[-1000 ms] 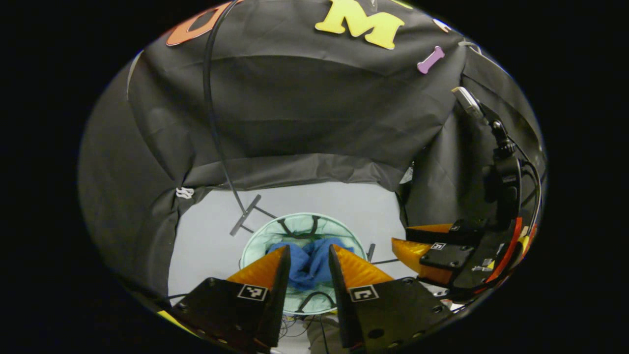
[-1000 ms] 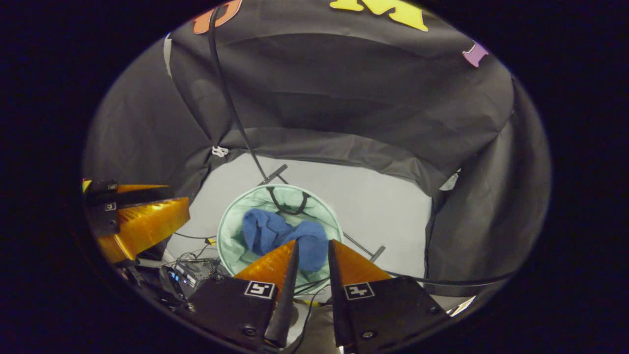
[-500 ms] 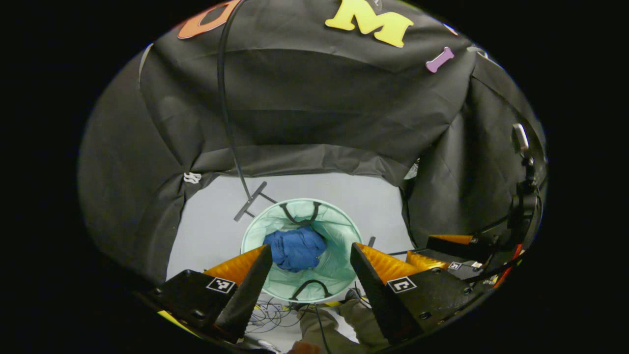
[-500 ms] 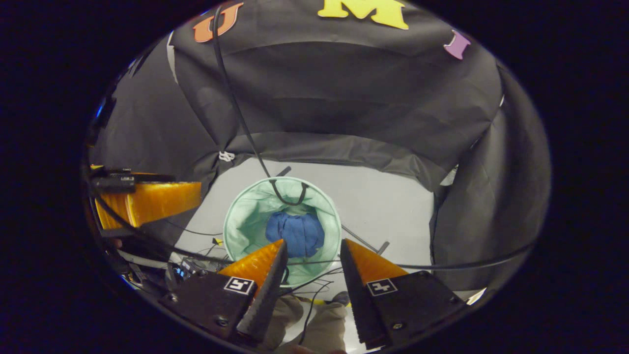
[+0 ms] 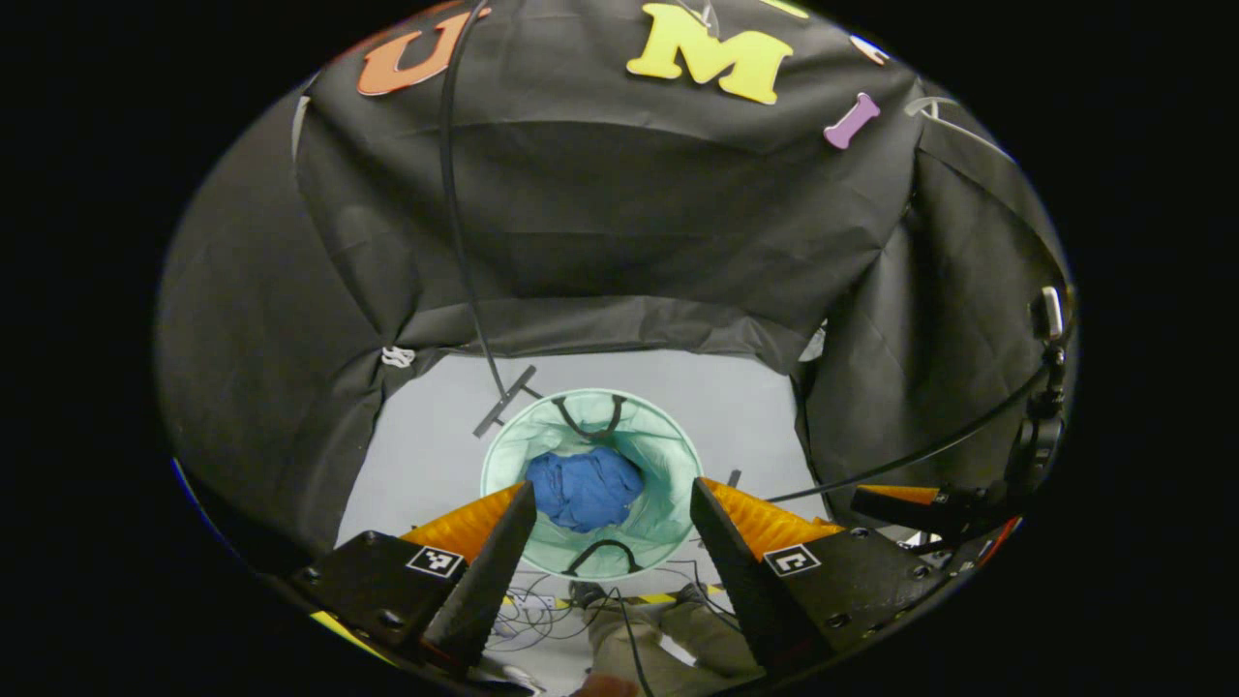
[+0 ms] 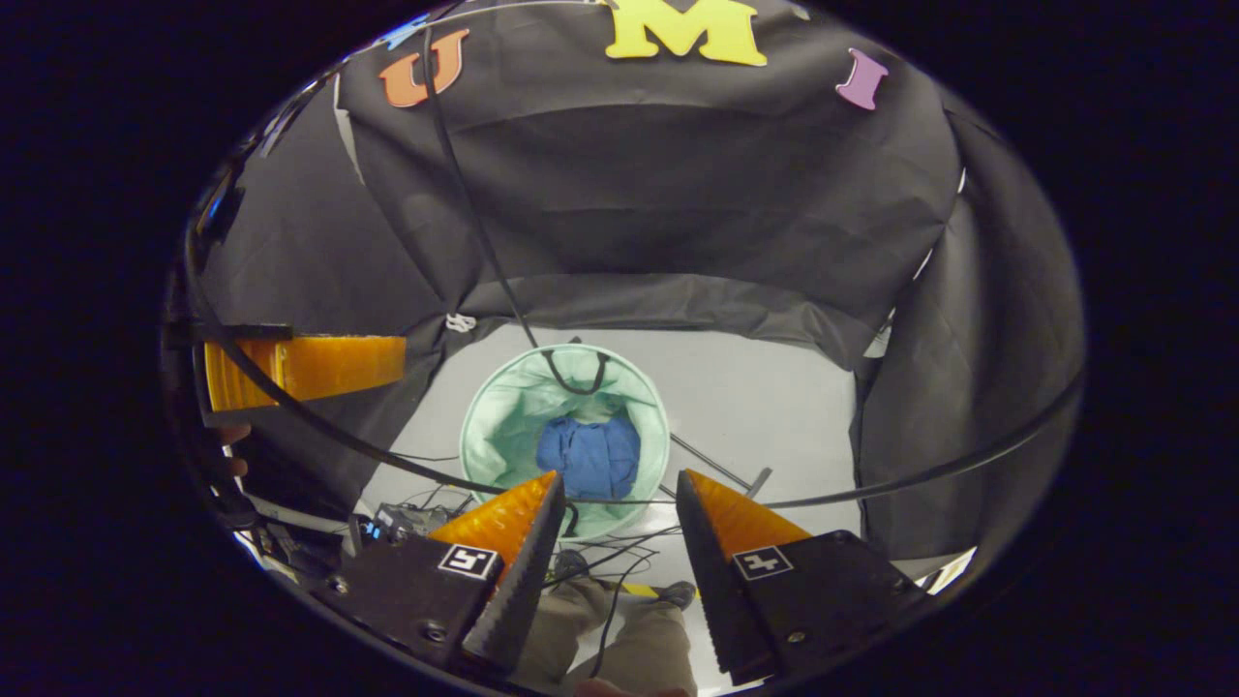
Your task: Grasp the clothes on the hanger with both hands and then place them into the laundry hamper below.
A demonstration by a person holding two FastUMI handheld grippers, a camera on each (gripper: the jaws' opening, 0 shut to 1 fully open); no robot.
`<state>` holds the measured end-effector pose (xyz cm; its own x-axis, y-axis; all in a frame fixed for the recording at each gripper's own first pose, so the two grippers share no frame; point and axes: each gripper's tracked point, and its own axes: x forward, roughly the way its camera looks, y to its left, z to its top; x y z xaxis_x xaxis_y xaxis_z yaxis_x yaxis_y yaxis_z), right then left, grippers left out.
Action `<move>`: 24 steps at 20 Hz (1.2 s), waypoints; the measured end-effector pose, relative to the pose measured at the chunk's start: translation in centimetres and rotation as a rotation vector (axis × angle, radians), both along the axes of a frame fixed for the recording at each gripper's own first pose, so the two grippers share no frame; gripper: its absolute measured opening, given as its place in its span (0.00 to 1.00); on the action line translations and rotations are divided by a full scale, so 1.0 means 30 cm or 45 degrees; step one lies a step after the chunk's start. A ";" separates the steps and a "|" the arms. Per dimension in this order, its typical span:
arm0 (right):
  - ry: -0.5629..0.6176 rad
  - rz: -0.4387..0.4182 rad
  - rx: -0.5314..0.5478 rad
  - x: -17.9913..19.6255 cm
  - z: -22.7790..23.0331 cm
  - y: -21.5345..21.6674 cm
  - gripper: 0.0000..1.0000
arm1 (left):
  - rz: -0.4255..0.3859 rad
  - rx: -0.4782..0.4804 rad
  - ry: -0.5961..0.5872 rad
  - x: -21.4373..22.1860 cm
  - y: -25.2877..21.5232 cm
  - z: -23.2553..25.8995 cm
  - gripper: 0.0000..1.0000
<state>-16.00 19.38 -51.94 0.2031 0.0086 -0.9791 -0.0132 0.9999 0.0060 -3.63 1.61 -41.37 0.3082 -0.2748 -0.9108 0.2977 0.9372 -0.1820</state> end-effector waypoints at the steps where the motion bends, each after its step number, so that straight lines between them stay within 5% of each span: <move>1: -0.030 0.015 0.001 -0.010 0.040 -0.028 0.74 | 0.025 0.005 -0.019 -0.014 0.010 0.016 0.97; 8: -0.284 -0.023 -0.025 -0.059 0.300 -0.267 0.75 | 0.112 0.020 -0.336 0.004 0.003 0.302 0.97; 16: -0.694 -0.135 -0.051 0.112 0.684 -0.533 0.75 | 0.127 0.042 -0.847 0.076 -0.054 0.722 0.97; 22: -1.064 -0.061 -0.034 0.245 1.085 -0.633 0.77 | 0.136 0.009 -1.172 0.043 -0.121 1.053 1.00; 24: -1.161 -0.015 -0.041 0.272 1.193 -0.653 0.86 | 0.155 -0.004 -1.256 0.025 -0.139 1.145 1.00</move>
<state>-7.83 -0.20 -16.14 0.8982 -0.0226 -0.4390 0.0107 0.9995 -0.0296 -2.90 -2.57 -7.02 0.9538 -0.1925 -0.2306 0.2185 0.9714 0.0929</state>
